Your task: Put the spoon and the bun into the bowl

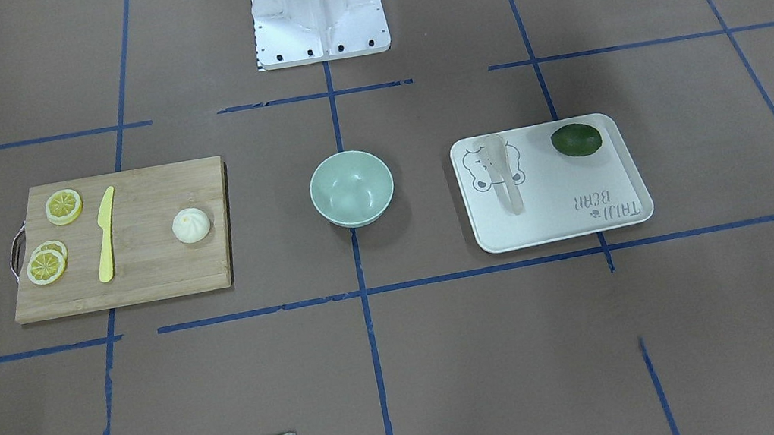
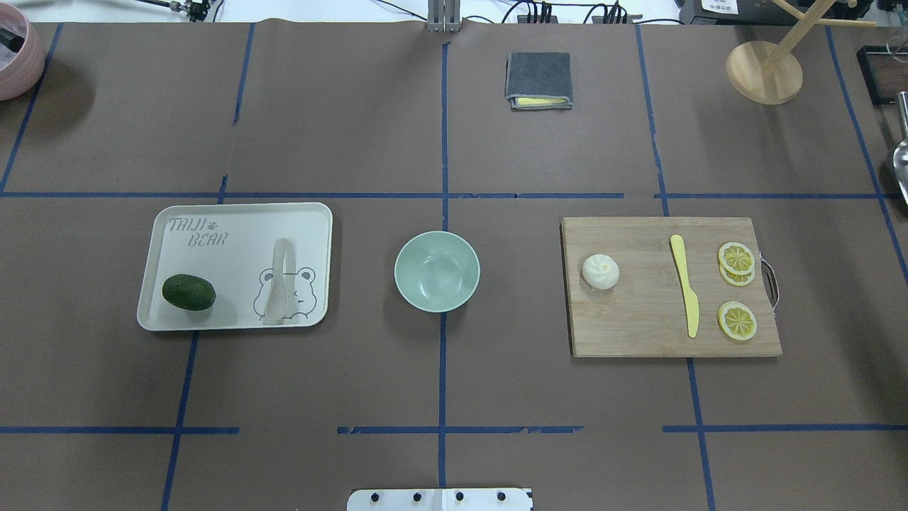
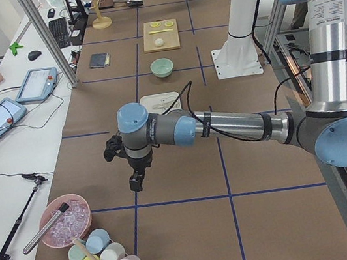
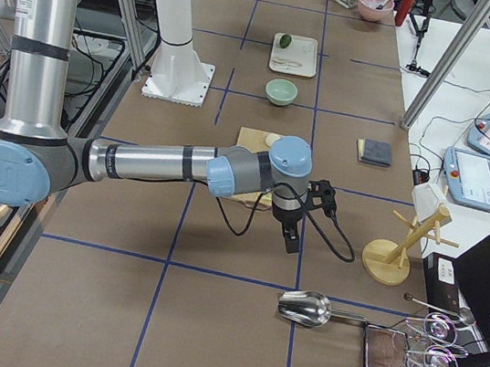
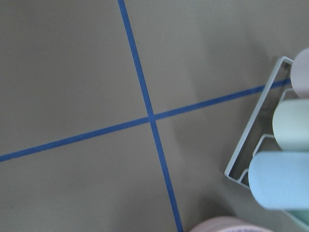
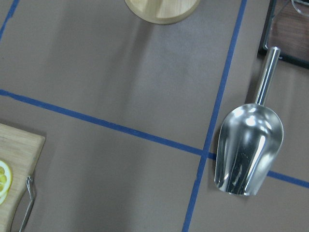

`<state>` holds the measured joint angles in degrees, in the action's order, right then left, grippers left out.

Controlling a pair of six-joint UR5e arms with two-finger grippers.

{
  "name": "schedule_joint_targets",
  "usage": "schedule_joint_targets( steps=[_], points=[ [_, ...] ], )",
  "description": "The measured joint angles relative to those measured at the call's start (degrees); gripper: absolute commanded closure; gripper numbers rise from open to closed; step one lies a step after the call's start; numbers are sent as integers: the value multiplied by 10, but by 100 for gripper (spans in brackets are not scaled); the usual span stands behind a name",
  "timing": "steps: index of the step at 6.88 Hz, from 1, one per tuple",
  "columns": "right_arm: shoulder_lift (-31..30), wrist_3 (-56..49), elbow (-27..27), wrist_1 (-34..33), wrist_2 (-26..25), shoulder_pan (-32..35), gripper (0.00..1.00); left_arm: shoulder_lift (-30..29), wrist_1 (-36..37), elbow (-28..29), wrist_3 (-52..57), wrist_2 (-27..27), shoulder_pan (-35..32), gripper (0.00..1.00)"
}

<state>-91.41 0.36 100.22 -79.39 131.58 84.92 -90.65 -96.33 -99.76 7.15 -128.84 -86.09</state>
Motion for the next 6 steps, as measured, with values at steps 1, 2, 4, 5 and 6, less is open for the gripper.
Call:
schedule_joint_targets(
  steps=[1,2,4,5,6],
  points=[
    [20,1,-23,16,4,-4,0,-5,-73,5,-3,4,4,0],
    [31,1,-35,23,6,-5,0,-8,-159,10,-4,5,6,0],
    [36,1,-43,25,10,-9,0,-9,-330,25,-31,0,37,0],
    [35,2,-46,25,13,-9,0,-16,-372,26,-106,-1,71,0],
    [33,1,-46,26,19,-10,0,-31,-390,25,-196,2,110,0]
  ],
)
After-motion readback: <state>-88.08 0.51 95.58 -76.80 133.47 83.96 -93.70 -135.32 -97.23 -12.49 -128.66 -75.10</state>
